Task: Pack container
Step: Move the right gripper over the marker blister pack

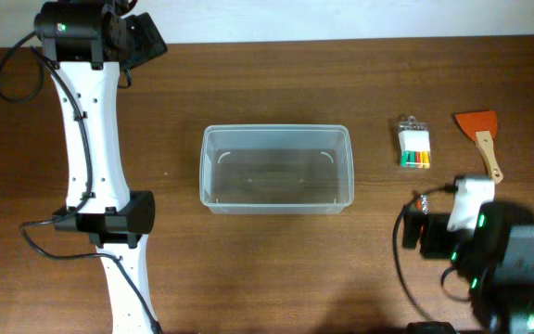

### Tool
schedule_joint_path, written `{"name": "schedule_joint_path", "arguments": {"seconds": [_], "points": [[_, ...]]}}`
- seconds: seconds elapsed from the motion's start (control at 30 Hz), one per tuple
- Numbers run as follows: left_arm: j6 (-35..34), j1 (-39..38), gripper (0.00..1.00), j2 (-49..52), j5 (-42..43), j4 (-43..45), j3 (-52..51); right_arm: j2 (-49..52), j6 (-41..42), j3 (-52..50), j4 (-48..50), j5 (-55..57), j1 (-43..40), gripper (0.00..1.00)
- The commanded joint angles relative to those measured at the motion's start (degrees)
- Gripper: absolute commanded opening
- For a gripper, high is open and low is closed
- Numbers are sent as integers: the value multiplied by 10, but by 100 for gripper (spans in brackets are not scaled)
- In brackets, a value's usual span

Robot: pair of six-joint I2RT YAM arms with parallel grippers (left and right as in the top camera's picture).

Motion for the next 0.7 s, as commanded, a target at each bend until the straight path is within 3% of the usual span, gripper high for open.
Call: {"name": "schedule_joint_path", "arguments": {"seconds": [0.0,0.13,0.33,0.67], "points": [[5,1,99,-14,-5,-1,6,139,8,152,-71,27,3,99],[5,1,99,-14,-5,-1,6,263,8,267,-160,-10,3,99],[5,2,99,-14,-5,-1,6,375,10,292,-174,-9,-4,99],[5,1,99,-14,-5,-1,6,454,-10,330,-169,0,-146,99]]}}
